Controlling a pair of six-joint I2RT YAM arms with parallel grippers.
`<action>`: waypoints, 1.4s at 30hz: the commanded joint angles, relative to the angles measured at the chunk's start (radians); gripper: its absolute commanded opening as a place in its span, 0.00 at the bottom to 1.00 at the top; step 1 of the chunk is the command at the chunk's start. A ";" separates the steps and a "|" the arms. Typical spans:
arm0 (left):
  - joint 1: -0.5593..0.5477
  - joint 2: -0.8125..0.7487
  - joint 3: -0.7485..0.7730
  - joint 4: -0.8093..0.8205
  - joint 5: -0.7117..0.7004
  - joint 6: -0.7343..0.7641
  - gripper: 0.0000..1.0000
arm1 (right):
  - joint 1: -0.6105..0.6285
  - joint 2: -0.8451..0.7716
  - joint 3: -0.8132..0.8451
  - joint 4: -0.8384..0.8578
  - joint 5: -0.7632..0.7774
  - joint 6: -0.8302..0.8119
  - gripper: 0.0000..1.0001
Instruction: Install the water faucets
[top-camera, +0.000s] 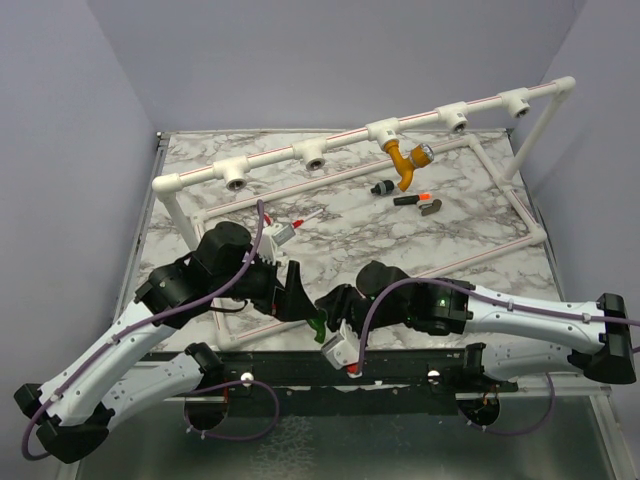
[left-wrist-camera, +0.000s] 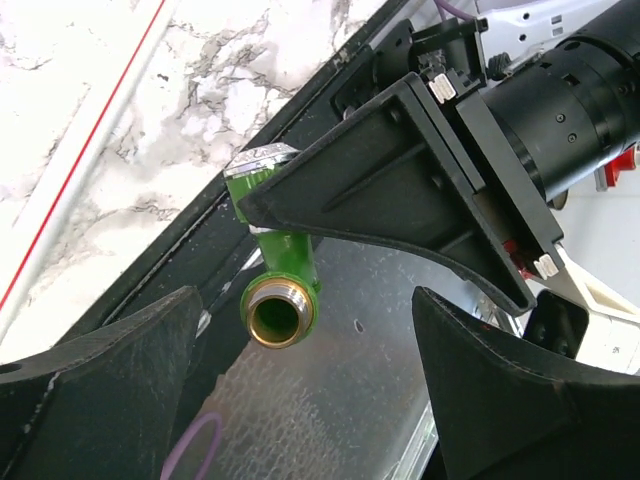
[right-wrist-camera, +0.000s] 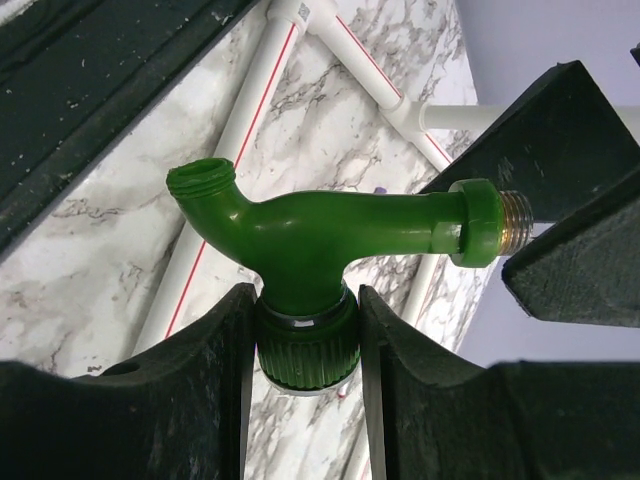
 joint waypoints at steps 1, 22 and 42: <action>0.000 -0.010 -0.008 -0.008 0.070 -0.030 0.85 | 0.016 0.012 0.049 -0.027 0.030 -0.087 0.01; 0.000 0.021 -0.045 -0.007 0.143 -0.012 0.09 | 0.033 0.022 0.064 -0.028 0.062 -0.143 0.00; 0.000 0.033 -0.031 -0.007 0.138 0.003 0.00 | 0.035 -0.013 0.048 0.016 0.160 0.060 0.66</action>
